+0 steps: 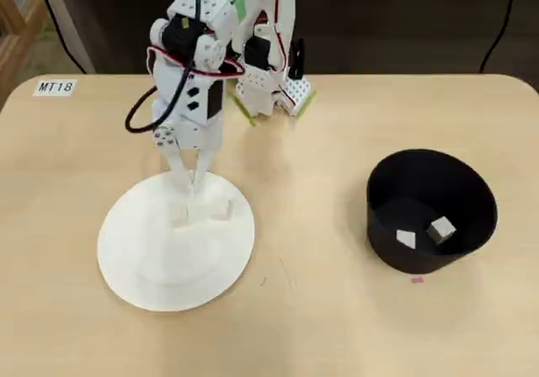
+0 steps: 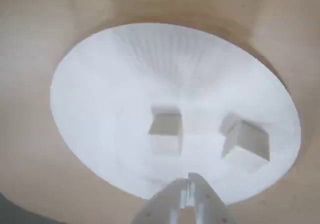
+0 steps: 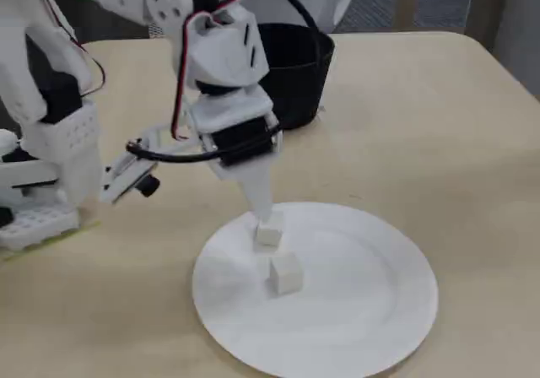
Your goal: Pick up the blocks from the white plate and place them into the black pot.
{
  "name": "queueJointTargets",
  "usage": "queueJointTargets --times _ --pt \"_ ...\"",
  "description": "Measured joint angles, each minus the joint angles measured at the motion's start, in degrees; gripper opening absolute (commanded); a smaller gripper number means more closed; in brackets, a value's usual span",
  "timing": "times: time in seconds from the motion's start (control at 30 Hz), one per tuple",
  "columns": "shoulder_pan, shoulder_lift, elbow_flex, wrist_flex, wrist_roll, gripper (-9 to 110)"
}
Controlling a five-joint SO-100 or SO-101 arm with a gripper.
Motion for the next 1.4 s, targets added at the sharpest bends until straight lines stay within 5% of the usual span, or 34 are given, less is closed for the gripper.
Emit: queueJointTargets --times 0.3,1.2,1.4 --pt "1.2 -11.2 -9.4 8.6 -7.9 27" --pt "-2.7 -22.5 -13.8 6.8 -15.6 28" --pt "-1.5 -24.3 -14.1 3.9 -15.9 13"
